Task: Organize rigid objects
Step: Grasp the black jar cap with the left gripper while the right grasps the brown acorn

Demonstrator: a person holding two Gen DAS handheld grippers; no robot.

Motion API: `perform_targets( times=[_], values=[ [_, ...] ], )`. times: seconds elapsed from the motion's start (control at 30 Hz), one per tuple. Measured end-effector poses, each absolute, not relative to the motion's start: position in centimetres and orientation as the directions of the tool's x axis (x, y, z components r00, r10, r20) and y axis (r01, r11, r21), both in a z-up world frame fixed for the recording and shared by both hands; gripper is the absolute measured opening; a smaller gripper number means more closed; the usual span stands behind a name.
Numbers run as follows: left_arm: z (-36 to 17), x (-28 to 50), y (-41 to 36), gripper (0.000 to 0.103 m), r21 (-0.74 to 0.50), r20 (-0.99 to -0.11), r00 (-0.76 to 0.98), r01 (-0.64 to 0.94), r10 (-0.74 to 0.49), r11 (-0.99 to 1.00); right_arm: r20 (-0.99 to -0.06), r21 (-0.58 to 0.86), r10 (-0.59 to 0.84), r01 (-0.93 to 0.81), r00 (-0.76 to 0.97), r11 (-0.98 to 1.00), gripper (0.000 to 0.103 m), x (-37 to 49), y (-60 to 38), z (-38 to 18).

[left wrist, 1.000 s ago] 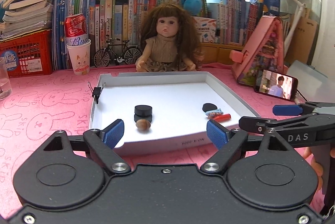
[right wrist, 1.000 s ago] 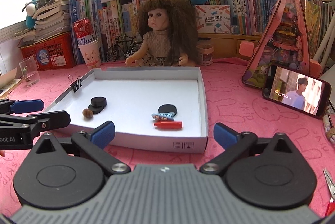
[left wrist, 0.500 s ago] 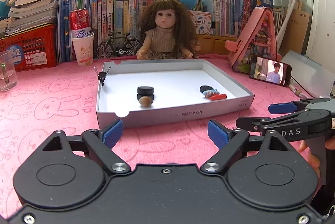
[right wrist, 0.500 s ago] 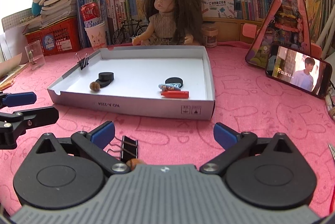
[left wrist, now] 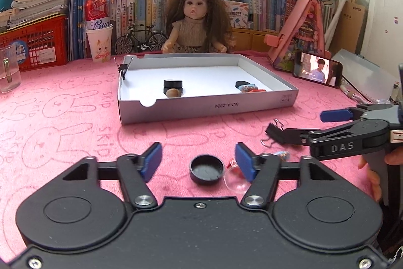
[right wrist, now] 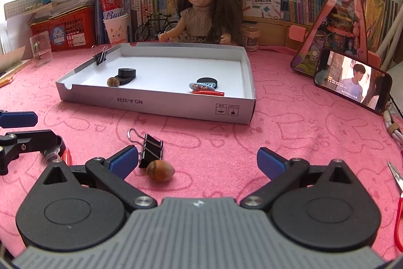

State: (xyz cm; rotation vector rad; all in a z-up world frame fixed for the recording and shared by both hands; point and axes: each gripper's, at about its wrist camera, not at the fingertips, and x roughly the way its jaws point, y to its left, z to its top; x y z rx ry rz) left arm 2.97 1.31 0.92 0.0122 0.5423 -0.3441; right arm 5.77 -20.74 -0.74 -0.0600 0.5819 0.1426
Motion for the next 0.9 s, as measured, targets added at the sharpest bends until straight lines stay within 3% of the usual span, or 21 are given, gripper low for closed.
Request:
perform_targets(
  times=[0.27,0.43,0.6,0.77,0.9],
  values=[
    [0.5,1.6,1.2,0.043,-0.068,-0.516,0.792,0.342,-0.327,0.937,-0.542,-0.013,0.142,-0.178,0.829,0.984,0.1,5.2,-20.0,-0.7],
    [0.0,1.6,1.3,0.041,-0.066,-0.527,0.793,0.321,-0.306,0.945,-0.57,0.0,0.186,-0.226,0.801,0.974,0.084,4.8,-20.0,-1.0],
    [-0.2,1.8,1.2,0.041,-0.06,-0.526,0.797,0.312,-0.296,0.948,-0.557,-0.008,0.182,-0.225,0.81,0.974,0.081,4.4,-19.8,-1.3],
    [-0.2,1.7,1.0,0.041,-0.037,-0.512,0.811,0.31,-0.284,0.95,-0.538,0.019,0.173,-0.193,0.825,0.981,0.06,4.4,-20.2,-1.3],
    [-0.4,1.8,1.2,0.041,-0.03,-0.517,0.811,0.302,-0.273,0.953,-0.531,0.012,0.172,-0.196,0.83,0.981,0.056,4.4,-20.1,-1.4]
  ],
)
